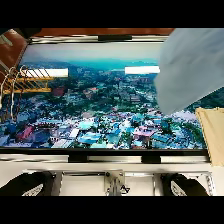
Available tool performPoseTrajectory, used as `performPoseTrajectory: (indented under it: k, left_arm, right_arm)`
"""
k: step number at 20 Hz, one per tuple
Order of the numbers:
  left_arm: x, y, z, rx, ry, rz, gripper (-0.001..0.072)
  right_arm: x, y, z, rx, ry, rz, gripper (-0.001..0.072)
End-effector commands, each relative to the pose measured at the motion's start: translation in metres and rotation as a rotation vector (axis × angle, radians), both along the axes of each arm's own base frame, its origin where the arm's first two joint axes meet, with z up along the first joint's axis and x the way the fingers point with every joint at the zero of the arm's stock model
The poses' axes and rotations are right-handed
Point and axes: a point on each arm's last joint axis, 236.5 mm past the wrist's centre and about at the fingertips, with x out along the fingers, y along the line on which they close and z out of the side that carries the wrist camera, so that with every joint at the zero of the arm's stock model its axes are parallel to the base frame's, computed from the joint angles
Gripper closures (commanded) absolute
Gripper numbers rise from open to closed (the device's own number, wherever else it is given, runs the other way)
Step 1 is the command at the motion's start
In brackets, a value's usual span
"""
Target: Fold the shirts.
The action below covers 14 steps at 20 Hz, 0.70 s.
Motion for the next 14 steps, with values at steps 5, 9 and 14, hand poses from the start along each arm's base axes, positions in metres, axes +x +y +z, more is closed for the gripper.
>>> performPoseTrajectory:
  k: [5,9,14]
  left_arm:
    - [-0.002,-0.003,-0.01,0.027,0.031,-0.015,0.0227]
    - [-0.003,-0.004,-0.014,0.039,0.044,-0.021,0.0227]
    - [-0.003,-0.004,-0.014,0.039,0.044,-0.021,0.0227]
  right_arm:
    - [-0.048,-0.103,0.008,0.023,-0.088,-0.295,0.0645]
    - [-0.046,-0.137,-0.002,0.009,-0.065,-0.372,0.0645]
    - [-0.03,-0.171,-0.019,-0.002,-0.032,-0.413,0.0645]
